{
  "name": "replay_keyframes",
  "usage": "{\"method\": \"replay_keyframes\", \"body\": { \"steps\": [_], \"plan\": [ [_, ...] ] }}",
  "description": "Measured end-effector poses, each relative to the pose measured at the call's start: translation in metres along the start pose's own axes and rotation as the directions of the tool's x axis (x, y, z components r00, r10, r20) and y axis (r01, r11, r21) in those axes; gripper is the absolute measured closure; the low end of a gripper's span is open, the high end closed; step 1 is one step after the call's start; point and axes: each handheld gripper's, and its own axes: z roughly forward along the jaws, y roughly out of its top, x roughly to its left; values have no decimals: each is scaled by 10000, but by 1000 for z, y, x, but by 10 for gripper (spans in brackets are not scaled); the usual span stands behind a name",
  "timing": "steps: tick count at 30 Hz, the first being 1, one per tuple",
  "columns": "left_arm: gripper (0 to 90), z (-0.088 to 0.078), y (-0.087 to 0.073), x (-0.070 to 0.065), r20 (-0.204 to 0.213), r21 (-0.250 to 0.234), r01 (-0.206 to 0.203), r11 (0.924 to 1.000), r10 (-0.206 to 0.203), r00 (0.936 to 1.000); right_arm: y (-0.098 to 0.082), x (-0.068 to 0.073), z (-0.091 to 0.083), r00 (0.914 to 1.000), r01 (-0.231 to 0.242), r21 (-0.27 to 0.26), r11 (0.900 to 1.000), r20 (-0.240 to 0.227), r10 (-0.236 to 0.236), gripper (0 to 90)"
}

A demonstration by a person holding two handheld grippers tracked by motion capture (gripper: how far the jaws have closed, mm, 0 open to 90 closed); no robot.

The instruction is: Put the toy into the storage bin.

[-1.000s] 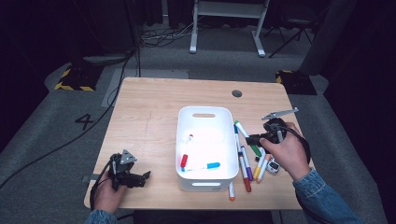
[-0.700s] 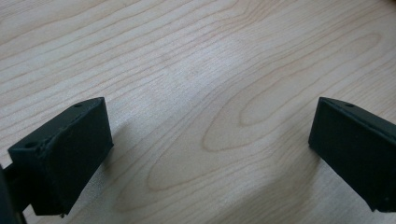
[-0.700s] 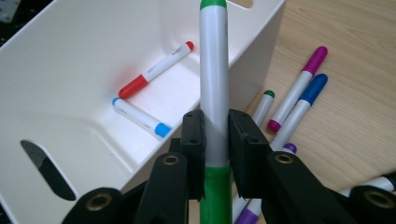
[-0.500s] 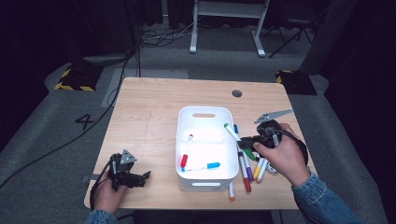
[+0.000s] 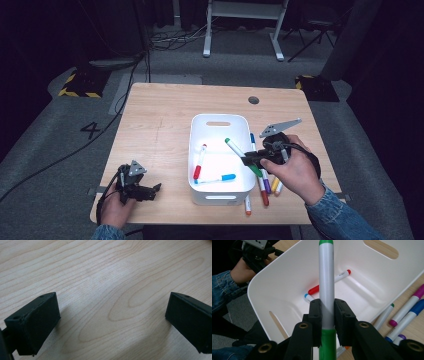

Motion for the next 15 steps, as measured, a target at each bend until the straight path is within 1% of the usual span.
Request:
{"method": "replay_keyframes", "body": {
  "steps": [3,6,7,8,10,11,12,13,14,15],
  "plan": [
    [0,0,0,0,-21,-2,-3,10000,3,10000,2,5,4,9998,-27,80,10000,-191,28,771],
    [0,0,0,0,2,1,4,10000,-4,10000,2,8,9,9993,68,94,9999,-358,-64,771],
    [0,0,0,0,6,7,0,10000,0,10000,2,8,10,9992,121,146,9998,-370,-115,770],
    [0,0,0,0,1,1,3,10000,-3,10000,2,9,11,9991,76,153,9999,-430,-70,771],
    [0,0,0,0,2,-1,3,10000,-3,10000,2,10,14,9988,196,196,9996,-455,-187,771],
    [0,0,0,0,5,5,4,10000,-4,10000,2,12,16,9984,226,240,9995,-515,-213,771],
    [0,0,0,0,-20,2,-2,10000,2,10000,2,13,17,9985,116,290,9995,-541,-100,771],
    [0,0,0,0,3,-1,4,10000,-4,10000,0,13,21,9982,261,428,9987,-547,-237,771],
    [0,0,0,0,2,1,2,10000,-2,10000,0,13,21,9982,261,428,9987,-547,-237,771],
    [0,0,0,0,8,4,6,10000,-6,10000,-1,14,22,9984,192,552,9983,-549,-161,771]
  ]
}}
